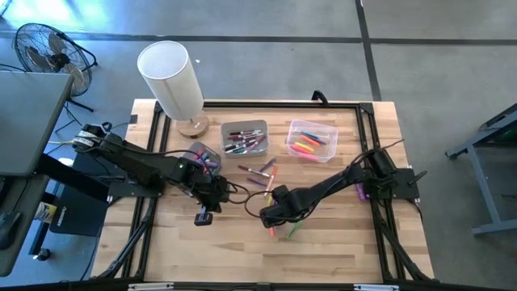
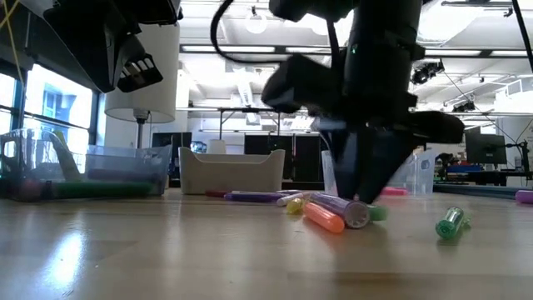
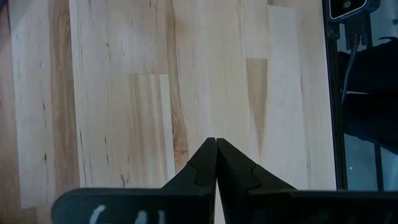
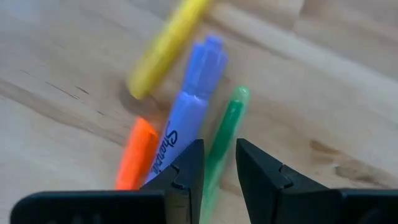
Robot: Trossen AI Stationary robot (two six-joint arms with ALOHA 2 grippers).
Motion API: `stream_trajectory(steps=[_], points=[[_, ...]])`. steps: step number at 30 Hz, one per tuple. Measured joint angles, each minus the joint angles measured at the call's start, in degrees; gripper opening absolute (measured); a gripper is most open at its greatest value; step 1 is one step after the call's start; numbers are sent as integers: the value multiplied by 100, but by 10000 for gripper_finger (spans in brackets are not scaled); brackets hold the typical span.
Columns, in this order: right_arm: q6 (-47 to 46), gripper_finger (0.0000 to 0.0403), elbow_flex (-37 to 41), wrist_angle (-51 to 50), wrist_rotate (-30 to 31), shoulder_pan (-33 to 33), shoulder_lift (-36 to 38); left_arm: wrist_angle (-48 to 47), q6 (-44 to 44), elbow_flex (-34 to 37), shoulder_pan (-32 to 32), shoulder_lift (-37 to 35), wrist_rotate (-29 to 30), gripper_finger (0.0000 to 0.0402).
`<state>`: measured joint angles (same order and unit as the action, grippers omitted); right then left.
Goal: Pick & Place Markers
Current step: Put the green pen into the transparent bin
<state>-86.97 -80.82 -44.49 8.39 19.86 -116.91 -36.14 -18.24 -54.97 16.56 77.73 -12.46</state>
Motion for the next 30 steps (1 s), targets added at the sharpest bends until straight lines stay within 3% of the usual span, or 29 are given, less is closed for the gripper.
stream_trajectory(steps=[8, 14, 20, 26, 30], points=[[101, 82, -31, -137, -226, 2, -340, 2, 52, -3, 0, 0, 1, 0], [452, 24, -36, -653, -111, 0, -335, 2, 136, -3, 0, 0, 6, 0], [928, 27, -22, -1224, -79, -88, -316, 0, 150, -3, -2, 0, 208, 0], [1526, 24, 69, -2210, 460, -245, 99, 16, 103, -3, -7, 0, 510, 0], [1749, 24, 239, -2921, 916, -502, 843, 75, -103, -3, -72, 2, 640, 0]])
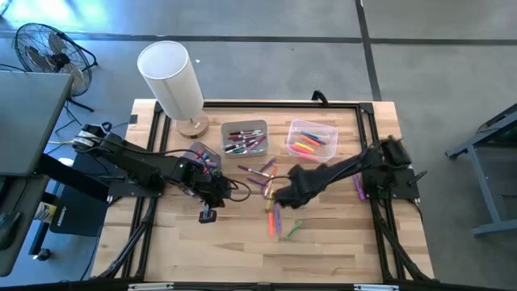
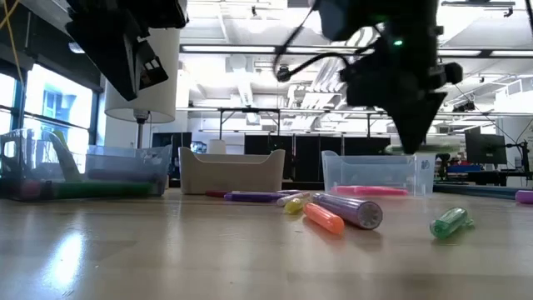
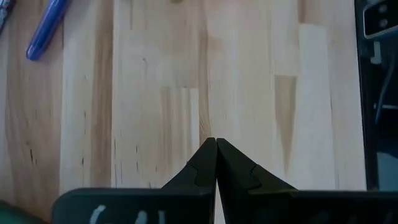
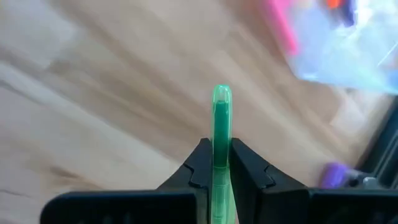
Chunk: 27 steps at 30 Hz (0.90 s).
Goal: Pick & Place Markers
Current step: Put the green pen into the transparent bin
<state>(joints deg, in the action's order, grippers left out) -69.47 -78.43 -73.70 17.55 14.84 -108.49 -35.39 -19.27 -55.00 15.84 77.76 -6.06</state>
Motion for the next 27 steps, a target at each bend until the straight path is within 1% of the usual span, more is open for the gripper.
stream_trajectory(steps=[1, 3, 6, 8, 10, 12, 14, 16, 18, 20, 22, 24, 27], points=[[104, 24, 178, -18, 60, -63, 247, 0, -55, 0, -49, 0, 0, 0], [254, 24, 576, 293, 234, -221, 840, 2, -188, 0, -151, 0, 24, 0], [454, 24, 1288, 501, 484, -561, 1921, 51, -414, 0, -354, 0, 44, 0], [691, 24, 1718, 856, 639, -859, 2620, 215, -577, -2, -459, 0, 46, 0], [1052, 24, 2045, 1264, 701, -1183, 3300, 391, -660, 0, -534, 0, 46, 0], [1614, 24, 2275, 1758, 729, -1541, 3879, 637, -699, 0, -590, 2, 41, 0], [2243, 24, 2418, 2271, 723, -1939, 4234, 910, -792, -2, -621, 35, 62, 0], [2871, 24, 2480, 2615, 572, -2347, 4370, 1253, -846, -4, -621, 140, 216, 0], [3450, 24, 2498, 2942, 262, -2728, 4339, 1433, -853, -2, -610, 145, 388, 0], [3963, 24, 2499, 3160, -8, -3031, 4134, 1731, -870, -13, -610, 131, 518, 1], [4391, 24, 2502, 3303, -232, -3262, 3860, 1727, -1075, -8, -612, 133, 775, 8], [4732, 30, 2502, 3331, -345, -3442, 3565, 1761, -1128, -2, -612, 136, 1155, 26], [5171, 53, 2502, 3291, -405, -3619, 3136, 1800, -1248, -4, -610, 136, 1740, 70]])
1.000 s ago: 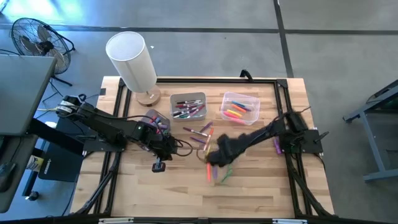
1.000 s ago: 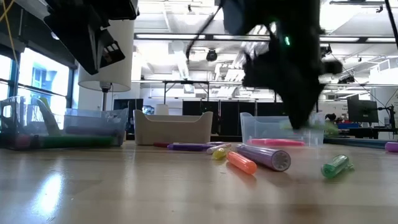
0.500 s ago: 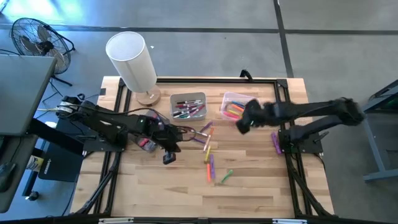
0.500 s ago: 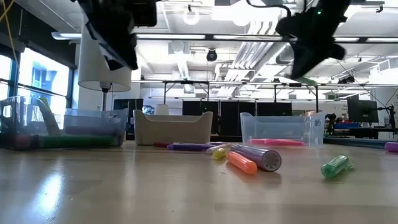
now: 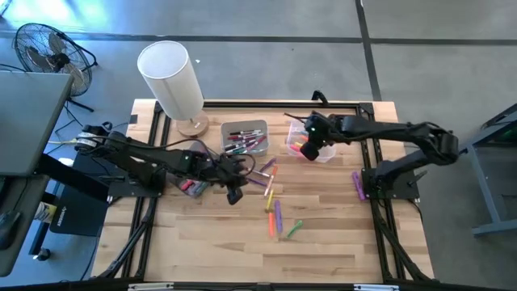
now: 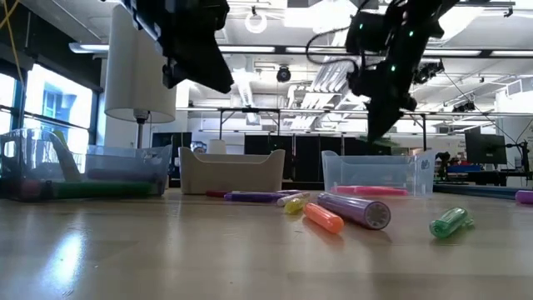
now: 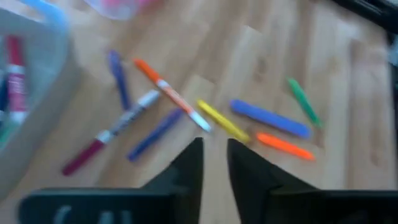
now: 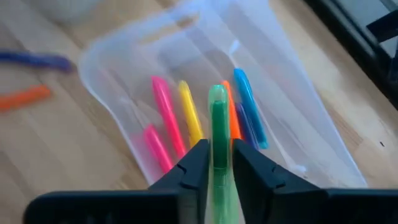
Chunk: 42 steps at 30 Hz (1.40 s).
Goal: Pick & Place Markers
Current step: Put the green pen into the transparent bin, then put the purple marker pen into the white bin
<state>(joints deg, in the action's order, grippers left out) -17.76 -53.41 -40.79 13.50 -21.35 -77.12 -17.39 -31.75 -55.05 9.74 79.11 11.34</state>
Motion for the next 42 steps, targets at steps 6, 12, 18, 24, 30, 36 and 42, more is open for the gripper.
stream_trajectory(steps=[6, 12, 18, 24, 30, 36, 42], points=[[427, 100, 0, -35, -20, -100, -393, 121, -103, 0, -2, 0, 562, 155], [633, 148, 0, -151, -54, -98, -202, 34, 286, -44, -2, 0, -19, 176], [437, 172, -2, -497, -464, 7, 368, -419, 1324, -419, -227, 464, -218, 177], [15, 168, -4, -615, -700, 366, 965, -1537, 2421, -1121, -765, 1330, -975, 177], [-379, 165, -7, -703, -743, 876, 1380, -2125, 3622, -1724, -1188, 2128, -967, 177], [-559, 165, -7, -702, -703, 1278, 1615, -2472, 4478, -2097, -1440, 2669, -711, 177], [-679, 166, -7, -729, -495, 1527, 1650, -2339, 5069, -2307, -1499, 3042, -639, 177]])
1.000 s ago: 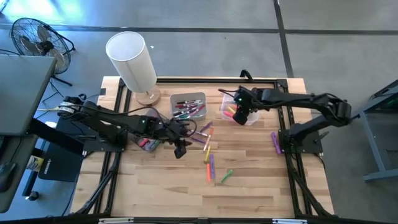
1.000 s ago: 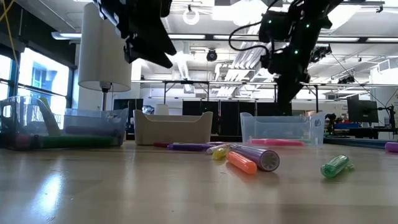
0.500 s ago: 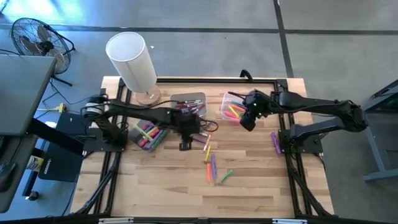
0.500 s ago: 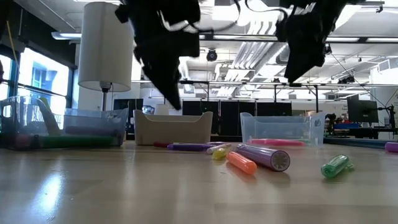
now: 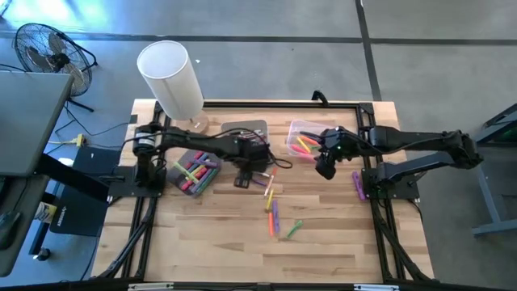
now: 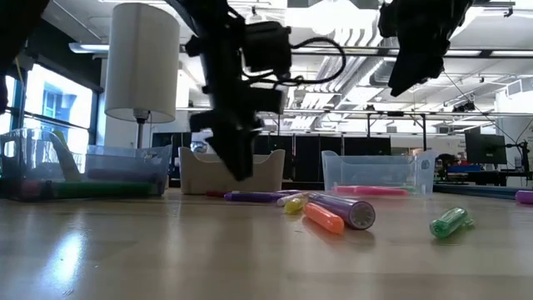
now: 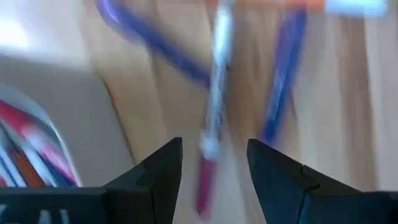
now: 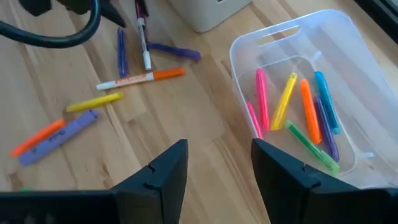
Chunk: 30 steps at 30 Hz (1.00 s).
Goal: Pick & Place Markers
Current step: Put the purple marker pen into the white bin
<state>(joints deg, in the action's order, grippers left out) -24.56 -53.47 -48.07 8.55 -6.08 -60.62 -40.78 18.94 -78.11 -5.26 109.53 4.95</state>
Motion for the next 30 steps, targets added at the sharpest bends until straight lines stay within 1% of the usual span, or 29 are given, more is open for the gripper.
stream_trajectory(steps=[2, 5, 11, 13, 16, 20, 24, 27, 30], points=[[0, 165, 0, -31, 3, 54, -10, 111, 110, -37, 0, 129, 14, 177], [-2, 167, -2, -42, 10, 67, -15, -31, 140, -1, 0, 312, 25, 177], [31, 165, -2, -61, 51, 62, -13, 33, 181, -39, 0, 532, 38, 177], [52, 167, -2, -62, 53, 62, -13, 21, 181, -41, 1, 554, 12, 171], [55, 167, -2, -61, 53, 62, -13, 8, 181, -39, 2, 561, -89, 144], [57, 165, -2, -61, 53, 62, -13, 4, 152, -30, 2, 568, -200, 83], [66, 167, -2, -61, 55, 62, -13, -8, -82, -26, 7, 571, -185, 23], [101, 166, -2, -61, 166, 62, -13, -3, -169, -24, 7, 575, -186, 20], [103, 166, -2, -59, 245, 62, -15, 11, -180, -21, 56, 579, -145, 35]])
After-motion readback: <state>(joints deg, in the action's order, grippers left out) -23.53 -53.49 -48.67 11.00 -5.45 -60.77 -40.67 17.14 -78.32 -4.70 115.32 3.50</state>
